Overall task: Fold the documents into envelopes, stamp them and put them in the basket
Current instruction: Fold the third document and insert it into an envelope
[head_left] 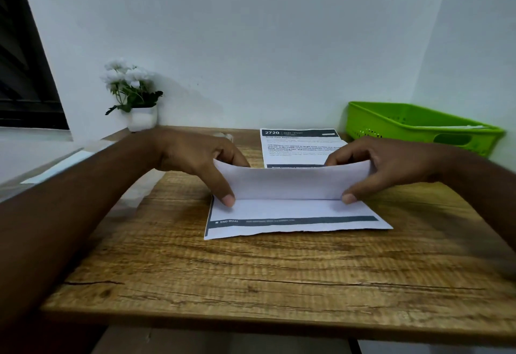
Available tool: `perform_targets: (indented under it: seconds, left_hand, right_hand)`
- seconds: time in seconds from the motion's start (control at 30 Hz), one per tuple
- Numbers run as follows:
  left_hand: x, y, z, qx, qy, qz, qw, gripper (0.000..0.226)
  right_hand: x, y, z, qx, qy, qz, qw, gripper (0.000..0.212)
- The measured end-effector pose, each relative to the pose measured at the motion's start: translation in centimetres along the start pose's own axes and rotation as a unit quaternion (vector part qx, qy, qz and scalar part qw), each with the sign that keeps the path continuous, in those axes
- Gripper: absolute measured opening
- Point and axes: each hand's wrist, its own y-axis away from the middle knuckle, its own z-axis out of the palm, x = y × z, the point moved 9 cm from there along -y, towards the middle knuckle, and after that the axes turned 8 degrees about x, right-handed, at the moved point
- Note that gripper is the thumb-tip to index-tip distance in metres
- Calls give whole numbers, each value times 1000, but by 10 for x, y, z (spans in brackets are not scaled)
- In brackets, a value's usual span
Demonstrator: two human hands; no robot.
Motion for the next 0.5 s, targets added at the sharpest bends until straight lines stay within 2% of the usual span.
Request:
perform_targets:
  seconds: [0.07, 0.2, 0.27, 0.33, 0.47, 0.5]
  left_hand:
    - [0, 4, 5, -41, -21, 3, 999, 27]
    - [4, 9, 8, -81, -49, 30, 995, 59]
    - [5, 10, 11, -98, -50, 37, 993, 69]
    - [6, 10, 12, -102, -54, 32, 993, 79]
    - [7, 8, 14, -109, -48, 24, 993, 91]
    - [8, 8, 15, -108, -45, 24, 993, 90]
  right_hand:
    - [-1, 2, 7, -42, -28, 16, 999, 22]
    - [-5, 3, 13, -83, -49, 12, 995, 59]
    - [-6, 3, 16, -100, -49, 12, 994, 68]
    - [-7, 4, 21, -114, -44, 19, 992, 67]
    - [-11, 1, 28, -108, -18, 20, 994, 39]
    - [-11, 0, 30, -108, -2, 18, 994, 39]
